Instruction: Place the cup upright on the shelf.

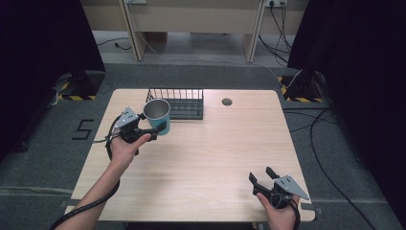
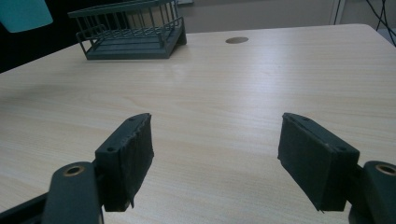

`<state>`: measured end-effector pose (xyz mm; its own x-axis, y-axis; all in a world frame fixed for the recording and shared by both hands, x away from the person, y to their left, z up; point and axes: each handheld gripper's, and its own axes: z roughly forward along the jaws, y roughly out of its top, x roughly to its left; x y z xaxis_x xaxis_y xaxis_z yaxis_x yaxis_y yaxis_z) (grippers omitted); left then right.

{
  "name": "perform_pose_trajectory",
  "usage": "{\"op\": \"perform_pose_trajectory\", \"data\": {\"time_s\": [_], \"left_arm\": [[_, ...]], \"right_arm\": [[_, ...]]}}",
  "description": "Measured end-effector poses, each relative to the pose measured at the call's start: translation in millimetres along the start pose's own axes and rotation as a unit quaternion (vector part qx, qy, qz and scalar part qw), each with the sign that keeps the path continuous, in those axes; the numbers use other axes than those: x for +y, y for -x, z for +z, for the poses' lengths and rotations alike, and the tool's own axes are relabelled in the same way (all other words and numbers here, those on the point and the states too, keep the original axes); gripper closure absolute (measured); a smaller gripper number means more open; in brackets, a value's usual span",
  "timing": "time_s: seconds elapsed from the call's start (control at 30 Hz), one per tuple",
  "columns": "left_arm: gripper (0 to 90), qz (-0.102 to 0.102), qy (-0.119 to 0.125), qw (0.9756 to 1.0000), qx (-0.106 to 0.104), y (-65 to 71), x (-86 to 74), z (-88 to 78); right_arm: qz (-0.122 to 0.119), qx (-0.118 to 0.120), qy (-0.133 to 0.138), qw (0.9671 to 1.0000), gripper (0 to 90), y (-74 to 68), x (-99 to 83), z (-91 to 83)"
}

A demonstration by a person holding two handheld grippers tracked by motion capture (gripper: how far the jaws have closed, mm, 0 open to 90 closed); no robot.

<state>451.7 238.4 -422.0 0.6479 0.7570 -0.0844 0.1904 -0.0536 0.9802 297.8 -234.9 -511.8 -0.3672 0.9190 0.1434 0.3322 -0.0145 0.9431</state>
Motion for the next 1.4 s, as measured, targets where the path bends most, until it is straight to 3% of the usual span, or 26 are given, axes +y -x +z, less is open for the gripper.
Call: {"op": "perform_pose_trajectory", "data": {"time_s": [0.5, 1.03, 1.4], "left_arm": [[16.8, 0.001, 0.004, 0.9999, 0.01, -8.6, 15.3, 13.1], [16.8, -0.013, 0.017, 0.9996, 0.02, -16.2, 28.3, 34.6], [16.7, -0.002, 0.011, 0.9991, 0.041, -25.2, 43.6, 50.4]], "right_arm": [[0.001, 0.001, -0.001, 1.0, 27.0, 0.1, 0.0, -0.2], [0.007, 0.004, -0.003, 1.0, 26.9, 1.0, 0.1, -0.1], [-0.001, 0.005, -0.003, 1.0, 26.8, -0.3, 0.0, 0.3]]}}
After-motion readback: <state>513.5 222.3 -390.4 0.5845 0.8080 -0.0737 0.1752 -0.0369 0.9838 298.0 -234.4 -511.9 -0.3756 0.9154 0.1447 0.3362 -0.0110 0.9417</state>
